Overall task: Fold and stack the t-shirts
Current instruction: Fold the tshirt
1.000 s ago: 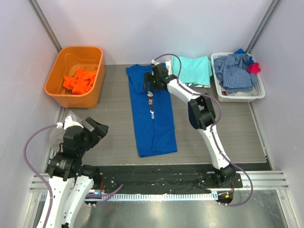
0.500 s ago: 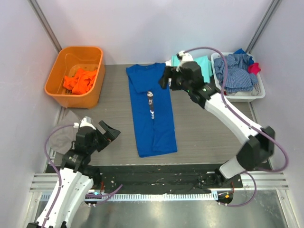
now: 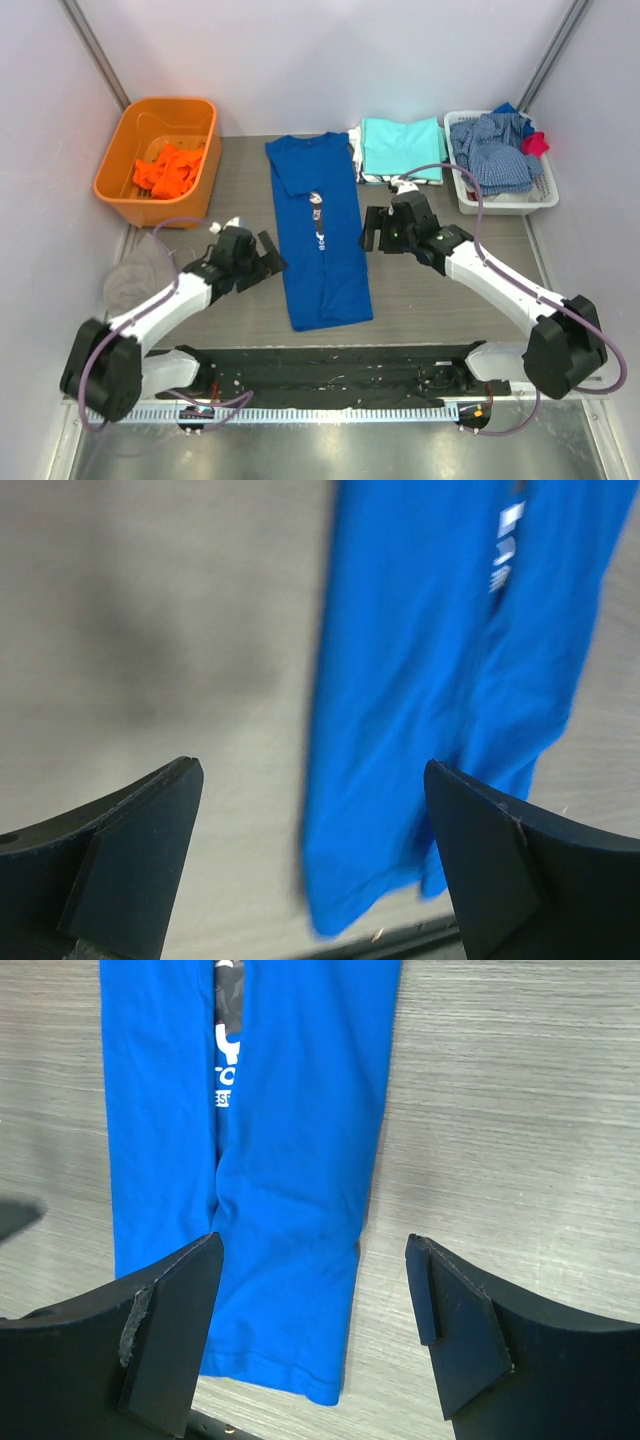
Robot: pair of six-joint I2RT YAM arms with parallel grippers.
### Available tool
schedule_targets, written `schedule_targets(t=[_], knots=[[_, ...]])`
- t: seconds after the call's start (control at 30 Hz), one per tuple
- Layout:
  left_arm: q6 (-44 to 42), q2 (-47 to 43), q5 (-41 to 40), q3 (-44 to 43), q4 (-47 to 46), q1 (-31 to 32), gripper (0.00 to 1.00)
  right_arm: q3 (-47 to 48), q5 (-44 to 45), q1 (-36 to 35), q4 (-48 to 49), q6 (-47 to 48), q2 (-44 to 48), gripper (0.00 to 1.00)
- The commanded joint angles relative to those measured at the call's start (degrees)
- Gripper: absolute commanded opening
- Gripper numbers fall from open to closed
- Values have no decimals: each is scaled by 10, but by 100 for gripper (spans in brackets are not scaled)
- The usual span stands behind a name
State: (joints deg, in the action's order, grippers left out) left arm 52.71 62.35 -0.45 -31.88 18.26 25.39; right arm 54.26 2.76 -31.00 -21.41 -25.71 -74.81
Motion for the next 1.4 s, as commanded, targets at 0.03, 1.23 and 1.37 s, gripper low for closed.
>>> schedule_targets(t=[0.03, 1.23, 1.37], knots=[[-70, 134, -38, -91, -122, 44, 99, -30, -2, -3, 22, -21, 53, 82], [202, 12, -265, 90, -35, 364, 75, -70, 5, -5, -13, -29, 110, 82], [205, 15, -259, 94, -46, 364, 62, -72, 6, -5, -14, -29, 112, 82]])
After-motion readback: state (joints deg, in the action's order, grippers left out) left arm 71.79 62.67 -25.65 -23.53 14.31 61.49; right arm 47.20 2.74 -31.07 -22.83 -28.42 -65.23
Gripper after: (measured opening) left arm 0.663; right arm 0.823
